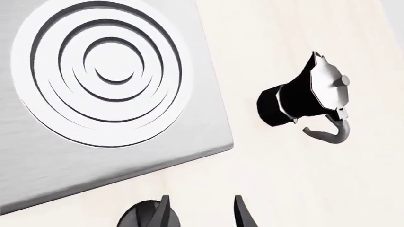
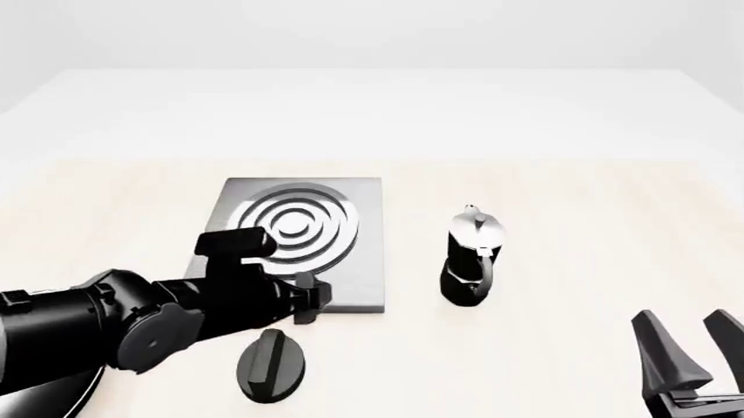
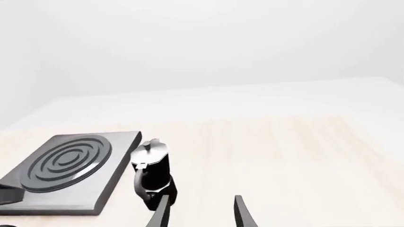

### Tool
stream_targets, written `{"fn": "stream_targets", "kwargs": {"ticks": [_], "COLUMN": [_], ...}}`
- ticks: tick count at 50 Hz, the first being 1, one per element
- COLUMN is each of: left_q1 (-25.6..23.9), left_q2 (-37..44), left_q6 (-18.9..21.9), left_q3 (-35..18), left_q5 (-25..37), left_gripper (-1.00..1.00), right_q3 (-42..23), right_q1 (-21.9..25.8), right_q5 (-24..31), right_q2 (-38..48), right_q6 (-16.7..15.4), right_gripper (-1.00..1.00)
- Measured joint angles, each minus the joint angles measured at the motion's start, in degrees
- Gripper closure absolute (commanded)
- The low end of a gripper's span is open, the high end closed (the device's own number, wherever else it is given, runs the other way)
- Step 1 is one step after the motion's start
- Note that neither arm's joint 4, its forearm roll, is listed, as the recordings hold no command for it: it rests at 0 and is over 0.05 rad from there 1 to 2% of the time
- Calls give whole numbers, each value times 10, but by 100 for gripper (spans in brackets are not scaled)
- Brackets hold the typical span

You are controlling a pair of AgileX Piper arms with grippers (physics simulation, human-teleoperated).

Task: Turn on the stove and put the moka pot on it.

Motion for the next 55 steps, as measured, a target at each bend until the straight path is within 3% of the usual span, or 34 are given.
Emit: {"fn": "stream_targets", "kwargs": {"ticks": [23, 55], "left_q1": [-46, -35], "left_q2": [-9, -3], "left_q6": [-57, -96], "left_q3": [37, 55], "left_q5": [1, -28], "left_gripper": [-100, -100], "right_q3": [0, 0], "right_q1": [-1, 2], "right_q5": [0, -3], "right_q2": [0, 0], "right_q6": [1, 1], "right_gripper": [-100, -100]}}
